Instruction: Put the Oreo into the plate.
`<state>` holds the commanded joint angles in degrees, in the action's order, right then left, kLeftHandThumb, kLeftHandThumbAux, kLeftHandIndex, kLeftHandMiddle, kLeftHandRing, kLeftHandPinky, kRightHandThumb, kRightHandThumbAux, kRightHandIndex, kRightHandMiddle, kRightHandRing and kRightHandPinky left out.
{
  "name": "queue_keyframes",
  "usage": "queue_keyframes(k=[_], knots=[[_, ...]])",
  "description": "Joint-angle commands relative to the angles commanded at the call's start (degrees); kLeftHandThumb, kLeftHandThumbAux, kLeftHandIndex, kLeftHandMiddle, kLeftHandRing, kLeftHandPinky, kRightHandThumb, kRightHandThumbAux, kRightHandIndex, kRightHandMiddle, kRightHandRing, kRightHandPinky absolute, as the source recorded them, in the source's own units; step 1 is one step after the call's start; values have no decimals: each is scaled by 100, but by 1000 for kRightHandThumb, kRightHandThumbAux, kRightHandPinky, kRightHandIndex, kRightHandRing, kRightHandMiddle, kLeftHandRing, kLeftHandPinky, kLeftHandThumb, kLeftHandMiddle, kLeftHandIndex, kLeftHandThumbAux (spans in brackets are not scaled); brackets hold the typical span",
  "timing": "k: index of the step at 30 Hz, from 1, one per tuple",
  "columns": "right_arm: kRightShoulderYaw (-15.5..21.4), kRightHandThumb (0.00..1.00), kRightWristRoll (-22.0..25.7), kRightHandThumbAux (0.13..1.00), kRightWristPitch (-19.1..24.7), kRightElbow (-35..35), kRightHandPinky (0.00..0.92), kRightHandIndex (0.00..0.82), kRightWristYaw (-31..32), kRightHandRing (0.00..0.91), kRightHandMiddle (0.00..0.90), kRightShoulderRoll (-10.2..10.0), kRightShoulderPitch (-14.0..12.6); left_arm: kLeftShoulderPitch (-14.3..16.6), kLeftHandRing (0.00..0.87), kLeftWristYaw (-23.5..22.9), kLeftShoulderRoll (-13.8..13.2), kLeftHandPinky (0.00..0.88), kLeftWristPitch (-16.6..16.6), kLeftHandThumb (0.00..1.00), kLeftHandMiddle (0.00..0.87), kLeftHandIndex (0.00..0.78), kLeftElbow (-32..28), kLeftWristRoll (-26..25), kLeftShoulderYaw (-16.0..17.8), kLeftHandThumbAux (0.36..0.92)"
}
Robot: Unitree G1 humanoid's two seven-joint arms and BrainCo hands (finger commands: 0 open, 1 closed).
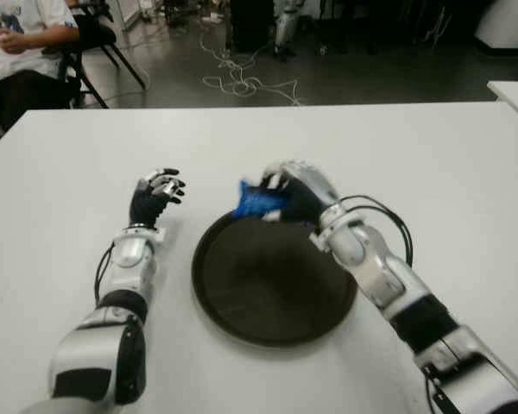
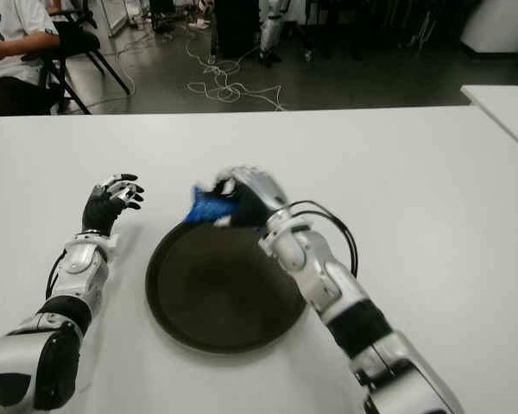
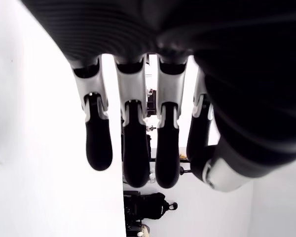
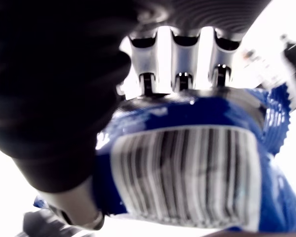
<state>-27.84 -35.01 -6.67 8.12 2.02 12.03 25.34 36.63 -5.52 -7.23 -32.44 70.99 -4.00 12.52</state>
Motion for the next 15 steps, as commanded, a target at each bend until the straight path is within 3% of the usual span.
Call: queue_keyframes(k=[5, 15], knots=[[-46, 72, -54, 844, -187, -268, 788, 645, 267, 794, 776, 148, -131, -2, 513, 36, 12, 515, -9, 827, 521, 373, -6, -6, 7, 678], [-108, 89, -163, 847, -599, -495, 772, 625, 849, 774, 754, 518, -77, 7, 513, 108, 24, 508, 6, 827, 522, 372, -7, 11, -7, 678]])
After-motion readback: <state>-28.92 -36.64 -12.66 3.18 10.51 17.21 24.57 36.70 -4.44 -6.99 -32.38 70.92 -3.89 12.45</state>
